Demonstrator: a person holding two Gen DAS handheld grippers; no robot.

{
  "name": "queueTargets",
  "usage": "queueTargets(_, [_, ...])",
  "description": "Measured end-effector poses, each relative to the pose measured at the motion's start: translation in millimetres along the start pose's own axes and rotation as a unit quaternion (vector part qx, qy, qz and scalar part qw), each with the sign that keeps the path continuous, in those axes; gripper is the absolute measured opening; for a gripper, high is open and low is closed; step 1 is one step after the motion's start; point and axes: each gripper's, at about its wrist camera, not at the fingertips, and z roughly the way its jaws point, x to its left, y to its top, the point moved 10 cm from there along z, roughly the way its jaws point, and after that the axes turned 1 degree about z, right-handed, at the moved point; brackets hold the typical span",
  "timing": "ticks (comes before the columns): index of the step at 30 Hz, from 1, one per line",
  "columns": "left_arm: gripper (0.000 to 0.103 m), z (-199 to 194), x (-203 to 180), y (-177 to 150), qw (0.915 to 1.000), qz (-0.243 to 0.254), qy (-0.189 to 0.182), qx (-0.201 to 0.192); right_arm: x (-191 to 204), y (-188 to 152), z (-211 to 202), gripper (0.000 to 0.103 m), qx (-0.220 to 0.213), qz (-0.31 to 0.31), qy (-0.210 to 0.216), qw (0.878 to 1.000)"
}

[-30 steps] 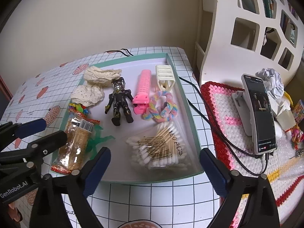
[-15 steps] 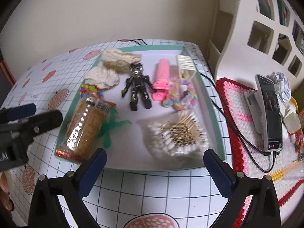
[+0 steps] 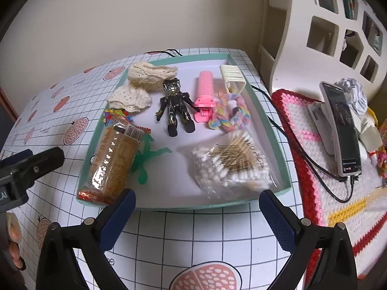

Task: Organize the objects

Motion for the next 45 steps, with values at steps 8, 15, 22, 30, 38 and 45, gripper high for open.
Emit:
queueTargets(8, [0.103, -11, 2, -10, 0.9999, -0.004, 0.002, -0.015, 6, -9, -15, 0.103, -0.004, -0.004, -0.005, 1.0])
queueTargets(15, [0.103, -27, 4, -13, 0.9981, 0.027, 0.031, -0.046, 6, -18, -26, 0.103, -0.009, 0.006, -0.005, 1.0])
queueTargets(22, [0.103, -30, 6, -31, 0.9968, 0.04, 0.048, -0.05, 2, -28, -34, 0.103, -0.011, 0.014, -0.012, 1.0])
queueTargets(30, [0.103, -28, 6, -55, 0.9977, 0.032, 0.038, -0.046, 7, -46, -38, 0.103, -0.008, 0.01, -0.017, 1.0])
queueTargets(38, [0.103, -28, 17, -75, 0.9986, 0.018, 0.029, -0.039, 19, -63, -38, 0.103, -0.009, 0.008, -0.016, 1.0])
queueTargets(45, [0.103, -26, 27, -93, 0.999, 0.016, 0.025, -0.033, 23, -76, -35, 0.103, -0.005, 0.009, -0.018, 1.0])
